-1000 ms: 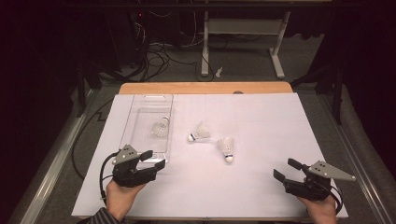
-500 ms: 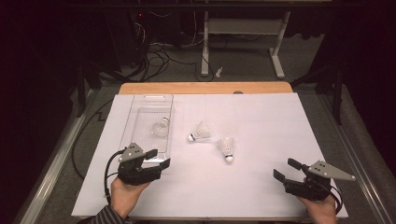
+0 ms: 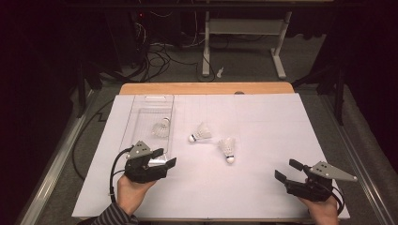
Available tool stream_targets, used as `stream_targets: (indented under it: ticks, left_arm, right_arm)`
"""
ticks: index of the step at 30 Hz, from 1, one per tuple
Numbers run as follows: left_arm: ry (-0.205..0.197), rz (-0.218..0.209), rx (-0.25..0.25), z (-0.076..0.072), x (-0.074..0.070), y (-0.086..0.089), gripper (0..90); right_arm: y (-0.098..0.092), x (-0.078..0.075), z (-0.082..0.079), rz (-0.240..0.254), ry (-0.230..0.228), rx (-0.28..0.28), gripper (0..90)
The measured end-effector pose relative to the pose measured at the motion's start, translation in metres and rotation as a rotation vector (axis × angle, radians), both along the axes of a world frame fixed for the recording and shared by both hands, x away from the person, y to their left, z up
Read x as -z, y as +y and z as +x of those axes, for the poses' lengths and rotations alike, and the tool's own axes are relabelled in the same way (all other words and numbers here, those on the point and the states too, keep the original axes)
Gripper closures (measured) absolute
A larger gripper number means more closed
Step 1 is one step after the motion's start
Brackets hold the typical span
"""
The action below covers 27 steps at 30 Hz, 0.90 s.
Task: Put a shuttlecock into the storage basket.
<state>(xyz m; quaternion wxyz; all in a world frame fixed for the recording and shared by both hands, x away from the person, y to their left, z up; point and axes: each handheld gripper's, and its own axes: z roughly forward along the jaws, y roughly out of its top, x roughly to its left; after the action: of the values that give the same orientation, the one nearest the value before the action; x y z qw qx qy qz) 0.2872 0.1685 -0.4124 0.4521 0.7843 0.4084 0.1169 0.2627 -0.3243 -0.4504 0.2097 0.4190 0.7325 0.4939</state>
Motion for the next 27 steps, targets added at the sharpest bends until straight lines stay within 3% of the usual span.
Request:
stream_targets:
  ticks: [27]
  left_arm:
    - [0.002,-0.006,0.022,0.016,-0.004,-0.020,39.0]
  right_arm:
    - [0.000,0.000,0.000,-0.001,-0.001,0.000,25.2]
